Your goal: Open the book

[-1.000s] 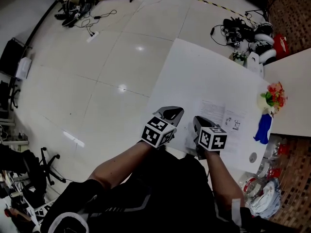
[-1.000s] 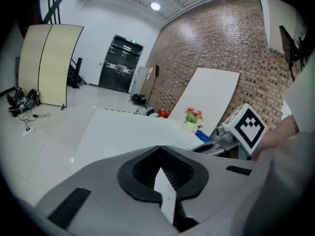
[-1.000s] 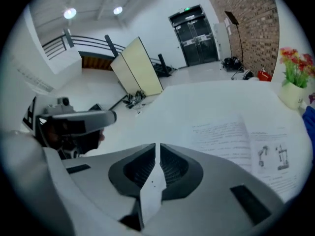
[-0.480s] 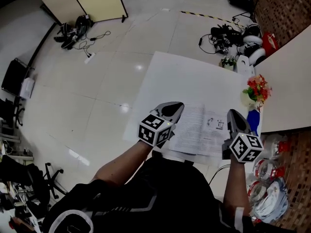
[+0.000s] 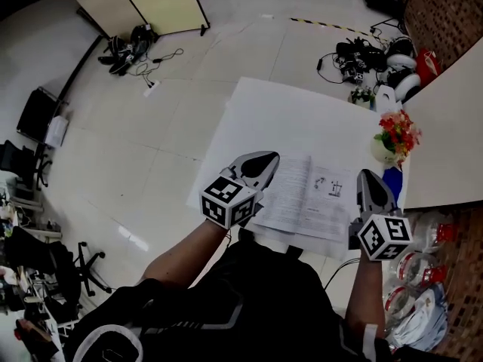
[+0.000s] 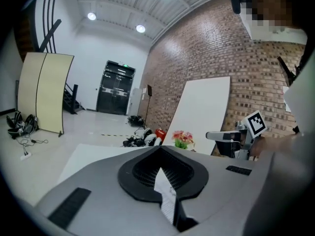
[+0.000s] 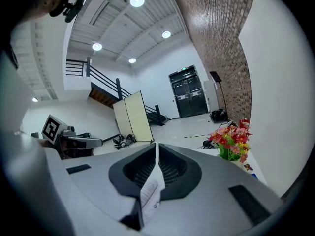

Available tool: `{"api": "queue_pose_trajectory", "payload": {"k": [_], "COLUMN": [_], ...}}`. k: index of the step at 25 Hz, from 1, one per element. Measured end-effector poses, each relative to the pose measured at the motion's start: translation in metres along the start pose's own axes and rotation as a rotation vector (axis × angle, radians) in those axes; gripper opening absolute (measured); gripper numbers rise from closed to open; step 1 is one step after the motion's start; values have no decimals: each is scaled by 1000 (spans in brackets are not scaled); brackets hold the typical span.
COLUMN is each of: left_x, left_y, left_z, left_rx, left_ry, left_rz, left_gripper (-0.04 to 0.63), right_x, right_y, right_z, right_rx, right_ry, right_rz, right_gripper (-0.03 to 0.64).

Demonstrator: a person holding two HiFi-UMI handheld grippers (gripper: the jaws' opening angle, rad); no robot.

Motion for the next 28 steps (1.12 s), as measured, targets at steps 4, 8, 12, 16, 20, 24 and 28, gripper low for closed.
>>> {"api": "queue_pose_trajectory", "payload": {"k": [4, 8, 12, 16, 20, 24, 28], "left_x": [-16, -40, -76, -124, -171, -201, -225], "left_y": [-15, -25, -39, -49, -65, -73, -101], "left_z": [6, 7, -2, -4, -1, -14, -13], "left_rx": [4, 15, 53, 36, 13, 2, -5], "left_ry": [-19, -47, -65, -106, -171, -174, -201], "left_rz": [36, 65, 50, 30, -4, -29, -19], "left_gripper": [-3, -3, -3, -3, -3, -3, -3], "right_x": [-13, -22, -42, -71, -102, -140, -184], "right_y": [0, 4, 30, 76, 118, 146, 159], "right_z": [8, 5, -3, -13, -29, -34, -30], "right_rx": [-27, -45, -44, -88, -84, -70, -107], "right_ry": [-9, -10, -20, -17, -26, -39, -66], "right_rz": [43, 63, 59, 13, -11, -27, -20], "right_gripper": [2, 2, 2, 2, 2, 2, 2]}}
Point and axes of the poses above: the fingertips, and each gripper's own axes: x forward along the fingers, y to its left, z out of its top, the point moved 1 cm from there along -x, backward along the fingers, and after that the axes turned 4 degrees about x, right-handed, at the moved point
